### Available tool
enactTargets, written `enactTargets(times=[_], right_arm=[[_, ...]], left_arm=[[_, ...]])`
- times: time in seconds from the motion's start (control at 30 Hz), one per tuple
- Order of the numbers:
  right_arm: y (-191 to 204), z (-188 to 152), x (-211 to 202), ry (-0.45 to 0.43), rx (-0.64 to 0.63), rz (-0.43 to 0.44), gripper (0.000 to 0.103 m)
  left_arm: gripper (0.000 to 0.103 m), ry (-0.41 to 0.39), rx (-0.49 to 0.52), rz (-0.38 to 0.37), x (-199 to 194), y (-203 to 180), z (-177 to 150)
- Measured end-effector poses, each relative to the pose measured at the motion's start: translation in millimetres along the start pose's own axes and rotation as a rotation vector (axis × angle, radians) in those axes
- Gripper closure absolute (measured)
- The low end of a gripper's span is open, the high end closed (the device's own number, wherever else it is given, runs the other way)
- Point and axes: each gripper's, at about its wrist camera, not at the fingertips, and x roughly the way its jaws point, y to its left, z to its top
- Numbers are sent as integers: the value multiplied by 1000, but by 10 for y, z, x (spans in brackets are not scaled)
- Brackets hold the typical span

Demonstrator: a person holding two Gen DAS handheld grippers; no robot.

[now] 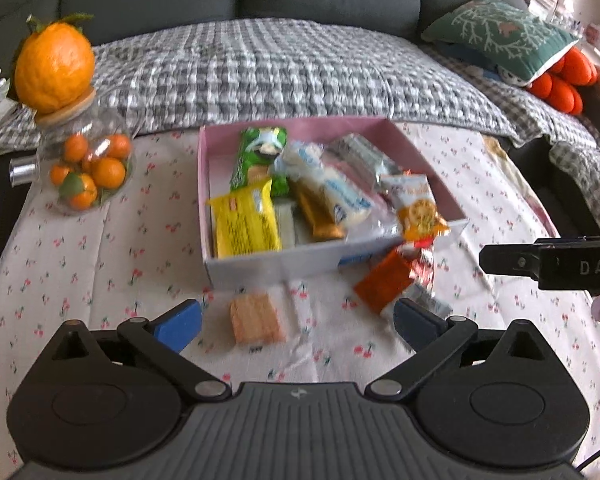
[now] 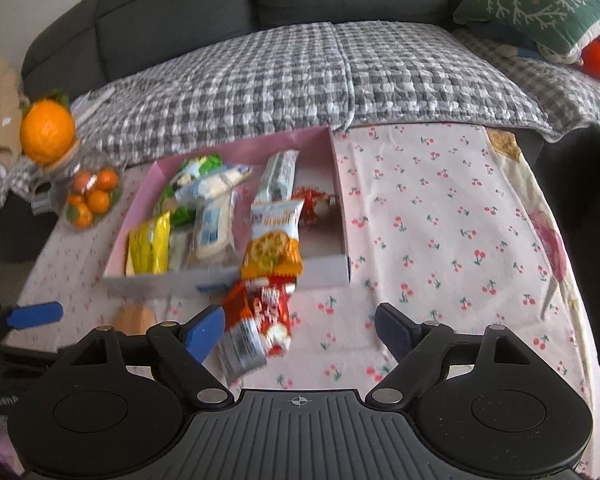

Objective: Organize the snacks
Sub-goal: 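Withdraw both open grippers from the box toward the loose snacks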

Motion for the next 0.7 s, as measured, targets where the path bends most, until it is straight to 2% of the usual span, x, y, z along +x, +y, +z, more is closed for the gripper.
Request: enactTargets(times=[0.33, 0.7], right_arm=[[58, -252, -43, 18, -87, -16, 17], [-16, -470, 55, 61, -127, -56, 16]], left_arm=[[1, 33, 41, 15, -51, 77, -284], [1, 100, 109, -38, -48, 19, -608]])
